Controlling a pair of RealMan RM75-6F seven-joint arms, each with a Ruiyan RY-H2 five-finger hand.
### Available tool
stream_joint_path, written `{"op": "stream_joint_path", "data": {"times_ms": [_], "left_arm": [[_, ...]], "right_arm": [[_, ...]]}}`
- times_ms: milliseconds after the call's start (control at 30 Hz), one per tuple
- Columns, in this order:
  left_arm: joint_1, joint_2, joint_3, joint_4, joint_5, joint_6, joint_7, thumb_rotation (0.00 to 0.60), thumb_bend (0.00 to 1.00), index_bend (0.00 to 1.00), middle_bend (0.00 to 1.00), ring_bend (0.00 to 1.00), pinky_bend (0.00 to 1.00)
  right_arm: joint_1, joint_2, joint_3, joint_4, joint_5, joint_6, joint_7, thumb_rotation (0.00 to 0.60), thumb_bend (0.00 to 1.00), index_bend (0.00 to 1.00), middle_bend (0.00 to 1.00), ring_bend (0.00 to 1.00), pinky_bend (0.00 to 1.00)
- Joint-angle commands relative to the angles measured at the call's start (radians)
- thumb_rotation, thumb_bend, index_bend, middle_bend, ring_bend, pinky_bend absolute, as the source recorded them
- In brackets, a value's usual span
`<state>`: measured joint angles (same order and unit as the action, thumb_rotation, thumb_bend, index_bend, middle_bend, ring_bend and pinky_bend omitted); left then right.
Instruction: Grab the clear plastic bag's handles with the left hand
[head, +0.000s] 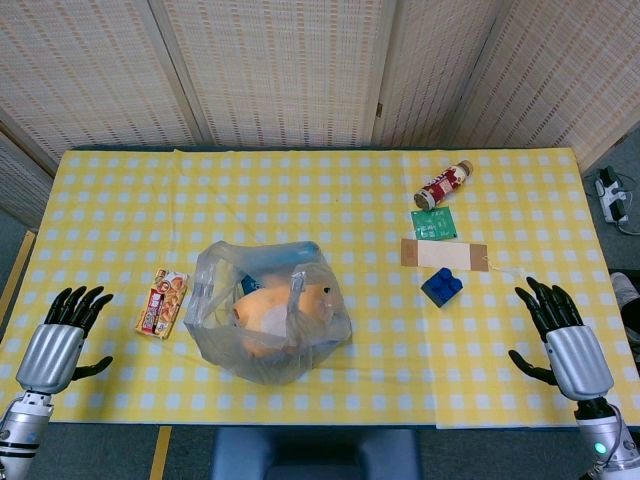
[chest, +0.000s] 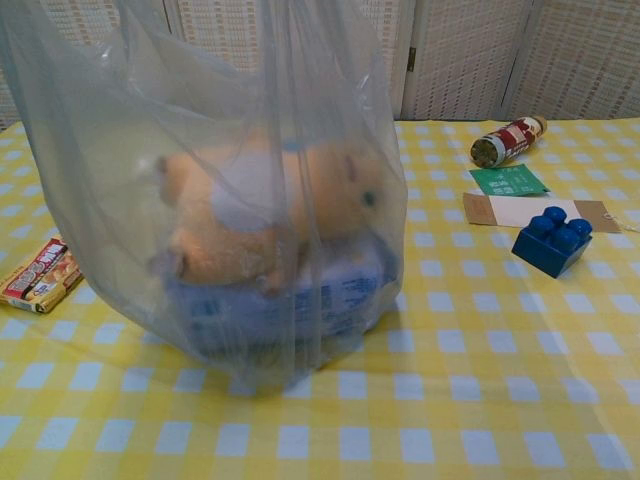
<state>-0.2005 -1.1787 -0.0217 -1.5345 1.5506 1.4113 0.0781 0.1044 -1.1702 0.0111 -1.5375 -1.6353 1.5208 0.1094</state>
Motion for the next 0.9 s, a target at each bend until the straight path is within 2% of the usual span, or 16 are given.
{"op": "stream_joint_path", "data": {"times_ms": [33,233,333,433,567,600,667,733,900], "left_arm": [[0.000,0.000,0.000,0.000,0.000,0.000,-0.001,0.600,0.16,0.17,0.12,0.00,0.00],[-0.001,0.000,0.000,0.001,0.008,0.005,-0.019,0.600,0.16,0.17,0.12,0.00,0.00],[-0.001,0.022,0.014,-0.018,0.032,0.008,-0.125,0.600,0.16,0.15,0.12,0.03,0.00],[-0.003,0.055,0.035,-0.029,0.087,0.030,-0.366,0.600,0.16,0.15,0.13,0.06,0.02],[-0.030,0.127,0.083,-0.030,0.184,0.052,-0.835,0.600,0.16,0.15,0.15,0.09,0.10],[-0.047,0.153,0.103,-0.020,0.229,0.064,-0.970,0.600,0.16,0.15,0.16,0.09,0.10],[-0.074,0.180,0.123,0.015,0.300,0.104,-1.151,0.600,0.16,0.14,0.16,0.06,0.08],[-0.088,0.177,0.122,0.051,0.330,0.142,-1.220,0.600,0.15,0.13,0.16,0.05,0.07],[-0.103,0.126,0.100,0.085,0.358,0.234,-1.270,0.600,0.14,0.13,0.14,0.03,0.05]], "right_arm": [[0.000,0.001,-0.001,-0.002,-0.001,0.000,0.000,0.600,0.27,0.00,0.00,0.00,0.00],[-0.001,0.007,-0.008,-0.005,-0.016,0.004,0.006,0.600,0.27,0.00,0.00,0.00,0.00],[-0.003,0.010,-0.017,-0.009,-0.033,0.010,0.012,0.600,0.27,0.00,0.00,0.00,0.00],[-0.003,0.017,-0.025,-0.016,-0.048,0.012,0.023,0.600,0.27,0.00,0.00,0.00,0.00],[-0.004,0.022,-0.029,-0.017,-0.059,0.020,0.037,0.600,0.27,0.00,0.00,0.00,0.00],[-0.004,0.023,-0.031,-0.017,-0.063,0.021,0.040,0.600,0.27,0.00,0.00,0.00,0.00],[-0.002,0.025,-0.037,-0.019,-0.070,0.017,0.047,0.600,0.27,0.00,0.00,0.00,0.00],[-0.001,0.028,-0.040,-0.021,-0.074,0.015,0.052,0.600,0.27,0.00,0.00,0.00,0.00],[-0.003,0.032,-0.044,-0.025,-0.082,0.019,0.052,0.600,0.27,0.00,0.00,0.00,0.00]]}}
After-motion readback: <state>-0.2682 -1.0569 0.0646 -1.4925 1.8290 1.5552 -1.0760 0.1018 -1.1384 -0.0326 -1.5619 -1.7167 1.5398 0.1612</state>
